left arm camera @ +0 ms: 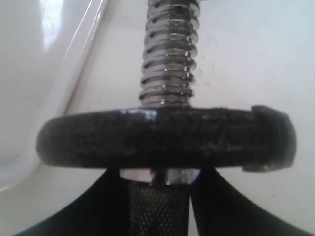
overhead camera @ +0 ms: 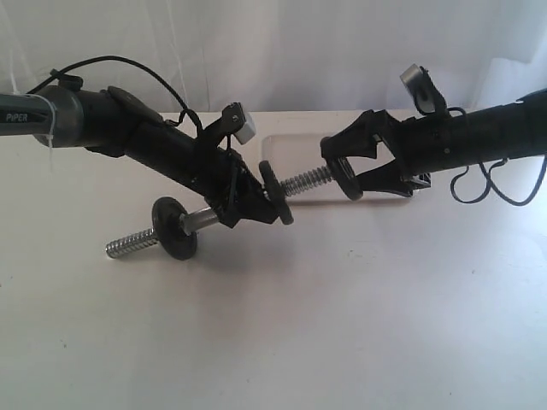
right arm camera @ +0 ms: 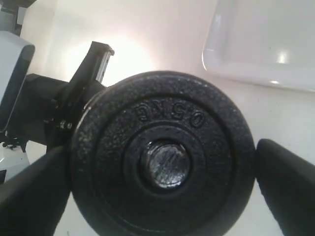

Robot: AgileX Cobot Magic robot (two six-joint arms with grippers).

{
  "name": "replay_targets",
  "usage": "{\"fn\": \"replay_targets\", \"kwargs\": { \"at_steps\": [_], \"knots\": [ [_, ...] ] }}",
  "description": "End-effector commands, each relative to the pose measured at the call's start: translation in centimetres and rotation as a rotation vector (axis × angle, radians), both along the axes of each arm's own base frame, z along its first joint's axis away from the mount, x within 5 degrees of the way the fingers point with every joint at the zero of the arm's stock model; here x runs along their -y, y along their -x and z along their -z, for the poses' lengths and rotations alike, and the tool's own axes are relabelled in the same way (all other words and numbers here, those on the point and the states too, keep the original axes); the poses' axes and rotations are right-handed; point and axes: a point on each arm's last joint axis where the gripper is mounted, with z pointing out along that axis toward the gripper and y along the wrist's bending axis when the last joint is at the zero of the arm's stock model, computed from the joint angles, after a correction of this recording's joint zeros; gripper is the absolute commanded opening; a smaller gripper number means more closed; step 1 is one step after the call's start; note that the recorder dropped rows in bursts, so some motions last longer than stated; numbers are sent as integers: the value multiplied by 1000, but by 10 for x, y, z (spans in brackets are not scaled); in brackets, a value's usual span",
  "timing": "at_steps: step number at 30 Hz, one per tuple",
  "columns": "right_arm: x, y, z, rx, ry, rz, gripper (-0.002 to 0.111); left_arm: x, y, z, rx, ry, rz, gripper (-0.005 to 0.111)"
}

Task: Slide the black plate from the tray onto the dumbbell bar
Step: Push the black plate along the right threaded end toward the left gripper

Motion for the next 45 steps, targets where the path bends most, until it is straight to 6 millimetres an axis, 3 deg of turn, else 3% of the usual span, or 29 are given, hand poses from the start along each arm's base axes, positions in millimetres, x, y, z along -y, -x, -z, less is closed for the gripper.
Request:
{"fn": "replay_targets", "kwargs": {
  "at_steps": [1, 12, 23, 29, 31, 37, 45],
  "knots": [
    [-13, 10, 1, -7, -27, -36, 0, 13, 9, -33, -37, 172, 24, 0],
    [-17, 12, -5, 47, -91, -95, 0, 14, 11, -36, -38, 207, 54, 0],
    [-21, 10, 25, 8, -200, -115, 0, 18, 20, -50, -110, 374, 131, 0],
    [-27, 11, 29, 16, -192, -142, 0, 19, 20, -52, -111, 395, 128, 0],
    [-29, 12, 29, 16, -192, -146, 5, 18, 20, -52, -111, 393, 129, 0],
    [-29, 12, 31, 12, -184, -155, 51, 19, 20, -53, -120, 405, 130, 0],
    [-32, 13, 34, 2, -183, -164, 76, 20, 23, -59, -128, 469, 157, 0]
  ]
}}
